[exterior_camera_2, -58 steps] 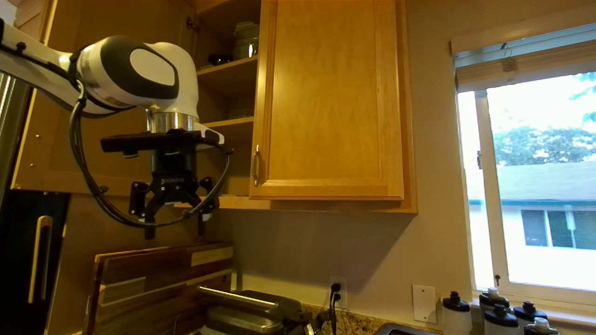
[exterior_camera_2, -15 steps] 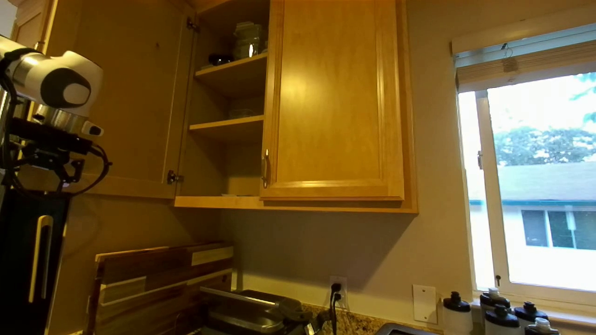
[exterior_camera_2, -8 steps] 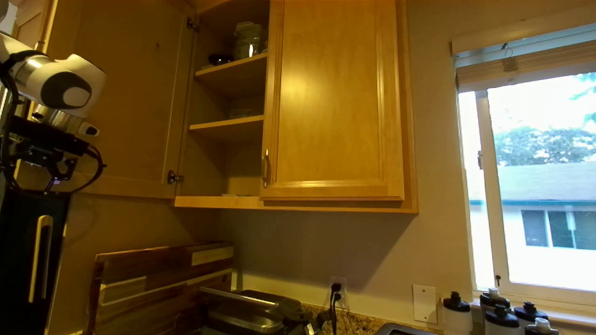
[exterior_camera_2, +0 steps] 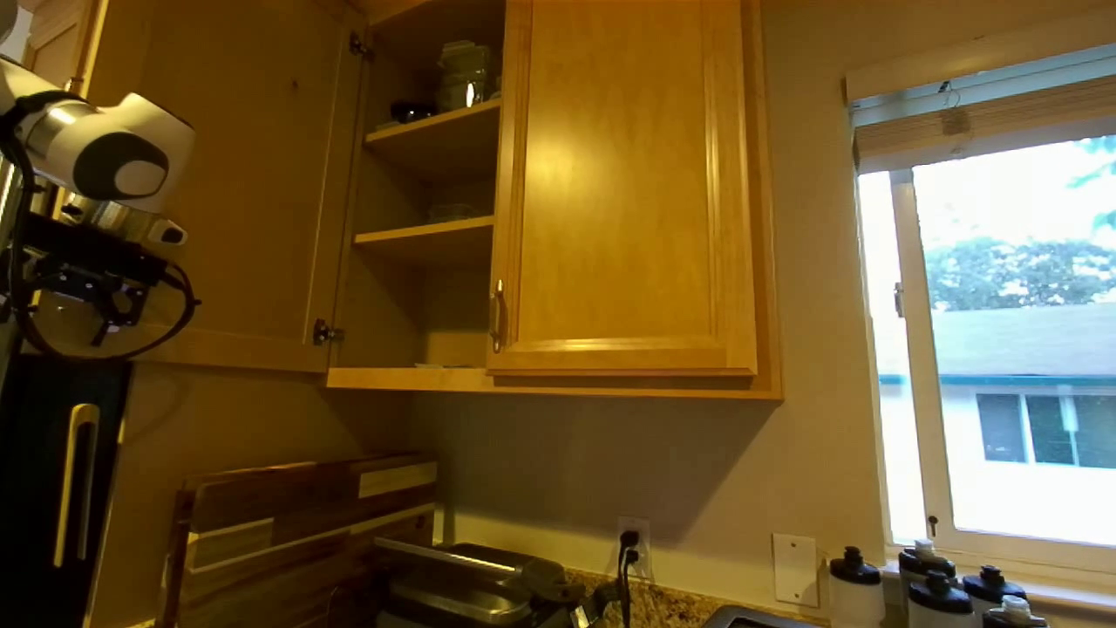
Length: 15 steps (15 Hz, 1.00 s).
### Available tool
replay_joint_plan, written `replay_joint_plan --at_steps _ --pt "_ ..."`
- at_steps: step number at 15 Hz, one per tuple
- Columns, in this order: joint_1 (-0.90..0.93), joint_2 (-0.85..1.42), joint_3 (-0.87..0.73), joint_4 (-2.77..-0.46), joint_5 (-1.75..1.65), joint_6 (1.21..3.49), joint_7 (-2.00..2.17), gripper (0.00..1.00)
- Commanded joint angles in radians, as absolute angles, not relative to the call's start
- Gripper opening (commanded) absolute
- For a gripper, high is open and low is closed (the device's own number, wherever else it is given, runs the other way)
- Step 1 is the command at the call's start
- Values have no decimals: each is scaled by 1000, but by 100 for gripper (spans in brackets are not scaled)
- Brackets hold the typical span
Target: Close both doors to the cupboard
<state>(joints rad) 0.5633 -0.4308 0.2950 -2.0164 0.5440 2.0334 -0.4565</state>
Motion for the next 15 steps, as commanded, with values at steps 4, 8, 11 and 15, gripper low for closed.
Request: replay_joint_plan --at_steps 4,8,11,15 --pt "553 -449 320 -2074 542 2216 -429 100" --pt "530 -494 321 -2135 512 2306 -382 100" --pt "522 -532 307 -2172 497 2330 -342 100" --pt "508 -583 278 -2213 476 2306 -295 100"
